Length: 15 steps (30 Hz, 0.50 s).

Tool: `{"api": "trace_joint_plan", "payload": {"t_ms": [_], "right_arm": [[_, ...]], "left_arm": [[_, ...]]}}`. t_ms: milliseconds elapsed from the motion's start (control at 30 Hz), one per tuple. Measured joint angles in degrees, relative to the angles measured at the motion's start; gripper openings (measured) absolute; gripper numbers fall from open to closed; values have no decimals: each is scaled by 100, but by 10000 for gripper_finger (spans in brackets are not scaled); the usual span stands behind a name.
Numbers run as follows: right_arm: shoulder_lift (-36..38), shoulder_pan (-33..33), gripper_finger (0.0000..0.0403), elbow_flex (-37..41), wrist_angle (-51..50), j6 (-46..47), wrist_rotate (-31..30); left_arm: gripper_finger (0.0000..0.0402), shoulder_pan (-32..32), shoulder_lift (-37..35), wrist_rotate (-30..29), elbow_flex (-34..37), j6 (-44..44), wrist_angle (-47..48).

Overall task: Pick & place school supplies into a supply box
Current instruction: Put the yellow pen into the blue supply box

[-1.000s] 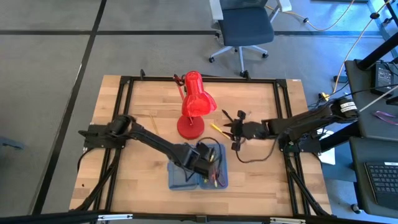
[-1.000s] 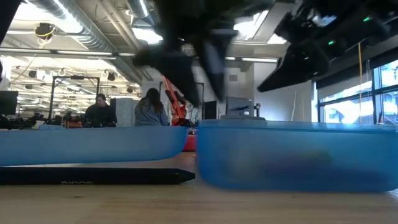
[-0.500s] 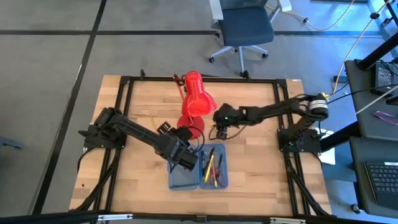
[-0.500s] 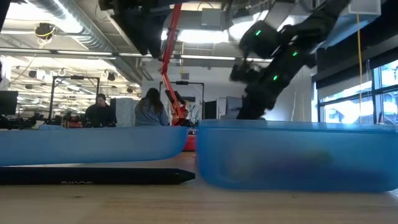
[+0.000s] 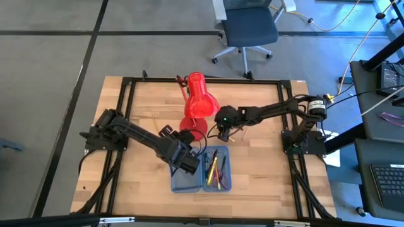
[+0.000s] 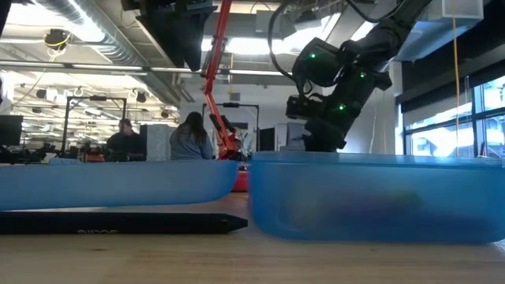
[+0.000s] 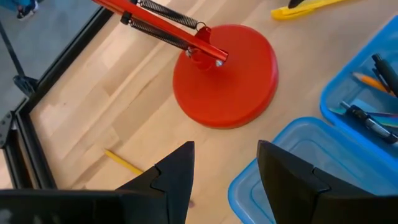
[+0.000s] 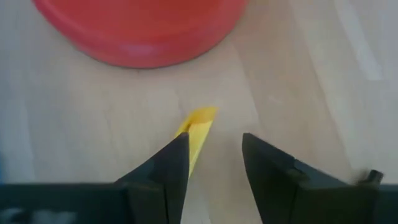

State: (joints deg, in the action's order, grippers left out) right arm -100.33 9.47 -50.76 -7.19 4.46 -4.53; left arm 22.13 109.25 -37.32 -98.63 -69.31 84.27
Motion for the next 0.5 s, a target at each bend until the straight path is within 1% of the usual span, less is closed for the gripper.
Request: {"api": "trace_joint_plan", "payload": {"t_ms": [133, 333, 500], "right_arm": [[-1, 0, 152, 0, -30, 236, 277], [-228, -2, 152, 90, 64, 291, 344], [-306, -2, 152, 103, 56, 264, 331]], "left_arm": [[167, -56, 0, 130, 0, 62, 0], [167, -54, 0, 276, 2, 156, -8], [167, -54, 0, 275, 4, 156, -22]]}}
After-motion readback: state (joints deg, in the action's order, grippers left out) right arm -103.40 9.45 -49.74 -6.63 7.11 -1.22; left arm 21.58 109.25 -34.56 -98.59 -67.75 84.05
